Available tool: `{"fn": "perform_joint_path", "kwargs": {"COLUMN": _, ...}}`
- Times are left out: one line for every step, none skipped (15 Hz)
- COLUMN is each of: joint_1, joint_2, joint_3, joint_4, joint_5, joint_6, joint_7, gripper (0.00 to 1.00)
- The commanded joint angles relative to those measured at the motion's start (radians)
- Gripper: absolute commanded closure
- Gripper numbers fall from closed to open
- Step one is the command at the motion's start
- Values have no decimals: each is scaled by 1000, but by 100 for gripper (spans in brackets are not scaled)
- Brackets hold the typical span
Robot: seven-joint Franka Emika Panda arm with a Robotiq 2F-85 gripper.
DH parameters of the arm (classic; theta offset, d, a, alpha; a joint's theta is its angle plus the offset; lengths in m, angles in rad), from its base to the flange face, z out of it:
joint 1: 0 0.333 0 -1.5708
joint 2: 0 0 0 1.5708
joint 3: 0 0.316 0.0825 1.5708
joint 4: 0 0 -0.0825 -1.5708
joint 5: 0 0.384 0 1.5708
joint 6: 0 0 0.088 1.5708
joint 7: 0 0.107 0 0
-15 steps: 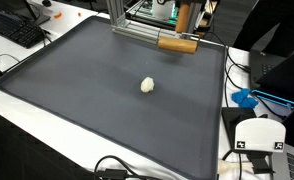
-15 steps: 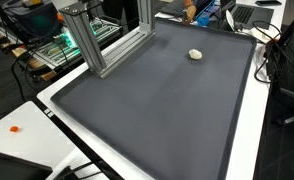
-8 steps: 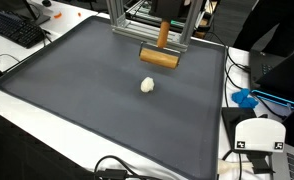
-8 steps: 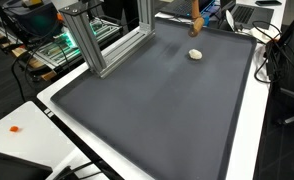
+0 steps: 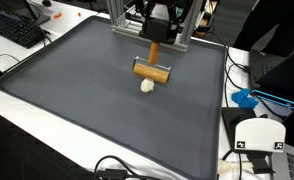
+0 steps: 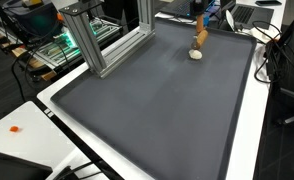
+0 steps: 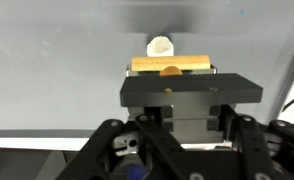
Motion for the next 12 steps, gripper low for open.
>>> {"fn": "perform_joint_path", "kwargs": {"joint_1": 29, "joint_2": 44, "joint_3": -33, "joint_4": 44, "joint_5": -4, "joint_6": -21, "joint_7": 15, "gripper": 65}}
{"fn": "perform_joint_path", "kwargs": {"joint_1": 32, "joint_2": 53, "joint_3": -38, "joint_4": 48, "joint_5": 0, "joint_6": -23, "joint_7": 12, "gripper": 65}}
{"fn": "perform_joint_path", "kwargs": {"joint_1": 34, "joint_2": 60, "joint_3": -43, "joint_4": 49, "joint_5": 1, "joint_6": -22, "joint_7": 13, "gripper": 65}}
{"fn": "perform_joint_path", "kwargs": {"joint_1": 36, "joint_2": 65, "joint_3": -47, "joint_4": 49, "joint_5": 7, "joint_6": -24, "joint_7": 10, "gripper": 65}}
{"fn": "perform_joint_path", "kwargs": {"joint_1": 39, "joint_2": 69, "joint_3": -52, "joint_4": 48, "joint_5": 5, "joint_6": -25, "joint_7": 12, "gripper": 65}}
{"fn": "perform_joint_path", "kwargs": {"joint_1": 40, "joint_2": 73, "joint_3": -54, "joint_4": 48, "joint_5": 12, "joint_6": -26, "joint_7": 7, "gripper": 65}}
{"fn": "perform_joint_path", "kwargs": {"joint_1": 42, "joint_2": 76, "joint_3": -58, "joint_4": 46, "joint_5": 12, "joint_6": -28, "joint_7": 7, "gripper": 65}}
{"fn": "perform_joint_path", "kwargs": {"joint_1": 43, "joint_2": 78, "joint_3": -61, "joint_4": 46, "joint_5": 11, "joint_6": -29, "joint_7": 7, "gripper": 65}}
{"fn": "perform_joint_path", "kwargs": {"joint_1": 46, "joint_2": 77, "joint_3": -65, "joint_4": 43, "joint_5": 5, "joint_6": -28, "joint_7": 10, "gripper": 65}}
{"fn": "perform_joint_path", "kwargs": {"joint_1": 46, "joint_2": 75, "joint_3": -66, "joint_4": 39, "joint_5": 9, "joint_6": -27, "joint_7": 7, "gripper": 65}}
{"fn": "perform_joint_path", "kwargs": {"joint_1": 46, "joint_2": 73, "joint_3": -66, "joint_4": 34, "joint_5": 13, "joint_6": -26, "joint_7": 3, "gripper": 65}}
{"fn": "perform_joint_path", "kwargs": {"joint_1": 45, "joint_2": 70, "joint_3": -66, "joint_4": 30, "joint_5": 18, "joint_6": -30, "joint_7": -1, "gripper": 65}}
